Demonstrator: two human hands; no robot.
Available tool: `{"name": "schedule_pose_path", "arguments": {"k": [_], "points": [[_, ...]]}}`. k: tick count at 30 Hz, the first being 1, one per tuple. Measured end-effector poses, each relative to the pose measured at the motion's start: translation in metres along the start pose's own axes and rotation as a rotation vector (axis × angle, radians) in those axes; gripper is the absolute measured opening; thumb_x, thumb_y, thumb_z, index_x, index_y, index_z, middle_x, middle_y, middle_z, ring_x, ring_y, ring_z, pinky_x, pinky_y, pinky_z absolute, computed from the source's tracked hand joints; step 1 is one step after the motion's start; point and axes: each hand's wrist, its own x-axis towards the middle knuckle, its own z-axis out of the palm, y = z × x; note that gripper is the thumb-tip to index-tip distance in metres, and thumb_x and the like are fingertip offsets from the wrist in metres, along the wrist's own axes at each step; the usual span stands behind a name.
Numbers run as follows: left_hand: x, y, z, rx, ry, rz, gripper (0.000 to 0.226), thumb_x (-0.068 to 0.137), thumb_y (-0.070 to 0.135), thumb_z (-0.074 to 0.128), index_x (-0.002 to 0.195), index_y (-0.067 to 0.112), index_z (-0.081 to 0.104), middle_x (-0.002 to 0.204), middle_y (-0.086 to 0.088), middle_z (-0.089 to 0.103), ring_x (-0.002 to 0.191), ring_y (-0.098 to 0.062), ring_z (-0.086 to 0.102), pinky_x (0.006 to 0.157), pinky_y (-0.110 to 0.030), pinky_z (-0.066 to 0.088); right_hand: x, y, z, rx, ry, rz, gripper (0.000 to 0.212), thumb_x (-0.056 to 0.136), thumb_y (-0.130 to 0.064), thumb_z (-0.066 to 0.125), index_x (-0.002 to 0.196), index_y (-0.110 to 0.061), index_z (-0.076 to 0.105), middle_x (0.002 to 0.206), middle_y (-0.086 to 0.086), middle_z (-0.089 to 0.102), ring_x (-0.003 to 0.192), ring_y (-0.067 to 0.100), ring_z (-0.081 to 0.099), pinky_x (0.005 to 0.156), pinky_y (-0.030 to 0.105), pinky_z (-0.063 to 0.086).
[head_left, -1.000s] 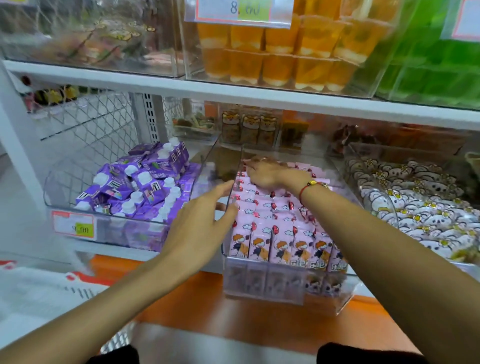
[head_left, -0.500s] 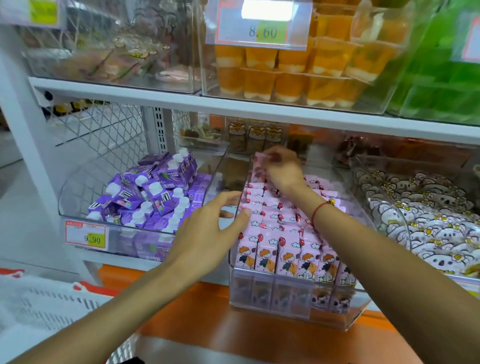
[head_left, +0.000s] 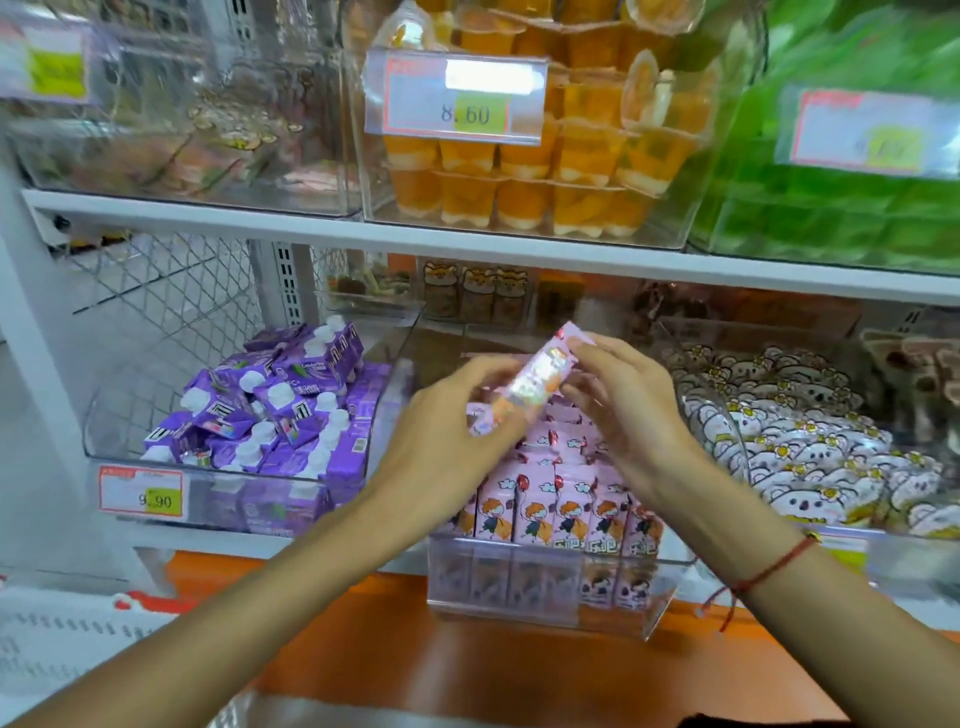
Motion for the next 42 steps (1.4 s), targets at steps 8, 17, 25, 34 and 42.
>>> {"name": "schedule_pose_path", "arguments": {"k": [8,17,25,34,42], "points": [[-0.021,-0.005,0.003,-0.006,0.001,0.008,0.045,0.073,0.037,0.078,0.115,0.039,0.061,0.104,0.018,0.069,0.09,0.008,0.062,0.074,-0.018,0.054,-0.013,0.005,-0.006,-0.019,-0.061,0.024,0.006,0.089,-0.011,0.063,0.088,-0.013,0.068,0.068,-0.005,0.069,0.057,0.004,0.059,0.058,0.013,0.051],[-0.023,-0.006,0.012,0.012,0.107,0.104,0.044,0.09,0.028,0.065,0.132,0.035,0.054,0.112,0.019,0.051,0.104,0.01,0.051,0.086,-0.017,0.047,-0.015,0.007,-0.009,-0.079,-0.402,0.081,0.028,0.085,-0.04,0.055,0.1,-0.022,0.07,0.105,-0.007,0.071,0.103,0.005,0.062,0.095,0.028,0.046],[-0.021,-0.009,0.014,0.125,0.148,0.195,0.047,0.088,0.027,0.067,0.13,0.034,0.048,0.126,0.02,0.048,0.114,0.002,0.05,0.093,-0.023,0.044,-0.021,0.014,-0.005,-0.13,-0.256,-0.082,0.027,0.085,-0.025,0.069,0.107,-0.01,0.067,0.101,0.003,0.074,0.089,0.008,0.069,0.071,0.016,0.052],[-0.016,-0.002,0.011,-0.198,0.102,0.038,0.043,0.093,0.013,0.059,0.129,0.032,0.045,0.113,0.026,0.058,0.102,0.017,0.056,0.079,-0.005,0.045,-0.017,0.008,-0.012,-0.249,-0.374,-0.133,0.028,0.092,-0.015,0.059,0.119,-0.018,0.064,0.113,-0.004,0.07,0.104,0.008,0.065,0.085,0.021,0.053],[-0.01,0.005,0.011,-0.699,-0.106,-0.386,0.02,0.097,0.018,0.054,0.111,0.026,0.065,0.092,0.006,0.076,0.083,-0.001,0.071,0.067,-0.016,0.056,-0.016,0.005,-0.013,-0.206,-0.248,0.008,0.024,0.083,-0.023,0.071,0.105,-0.013,0.069,0.078,-0.002,0.072,0.059,0.007,0.059,0.056,0.014,0.049]]}}
